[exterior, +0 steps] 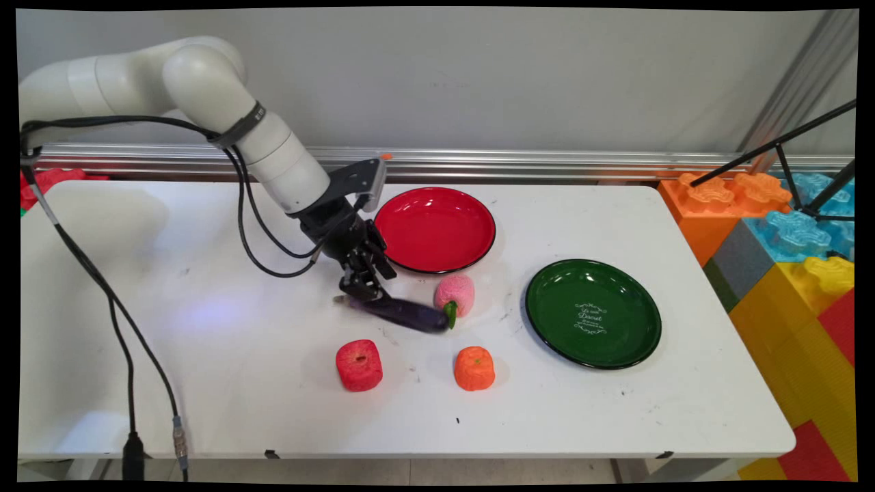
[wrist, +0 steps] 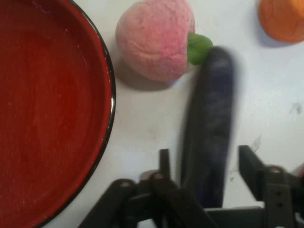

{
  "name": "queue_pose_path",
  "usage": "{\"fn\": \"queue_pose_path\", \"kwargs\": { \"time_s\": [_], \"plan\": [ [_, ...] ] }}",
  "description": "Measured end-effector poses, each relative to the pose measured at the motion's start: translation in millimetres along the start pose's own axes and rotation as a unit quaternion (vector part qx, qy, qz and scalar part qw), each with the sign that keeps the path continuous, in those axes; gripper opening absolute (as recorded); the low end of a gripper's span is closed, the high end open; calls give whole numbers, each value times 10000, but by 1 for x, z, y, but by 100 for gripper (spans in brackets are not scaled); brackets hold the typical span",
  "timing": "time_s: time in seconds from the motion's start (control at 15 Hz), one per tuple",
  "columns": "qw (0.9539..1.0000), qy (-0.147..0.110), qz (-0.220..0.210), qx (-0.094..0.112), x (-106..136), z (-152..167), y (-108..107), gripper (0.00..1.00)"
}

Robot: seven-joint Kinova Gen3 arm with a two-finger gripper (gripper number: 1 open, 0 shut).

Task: Place the picked object on the table

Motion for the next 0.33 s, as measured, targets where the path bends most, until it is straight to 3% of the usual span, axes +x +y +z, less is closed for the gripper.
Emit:
{"fn": "queue_pose_path", "kwargs": {
  "time_s": [0.33],
  "plan": [
    [10000, 34, -21, 23, -9, -2, -4, 100]
  ]
}}
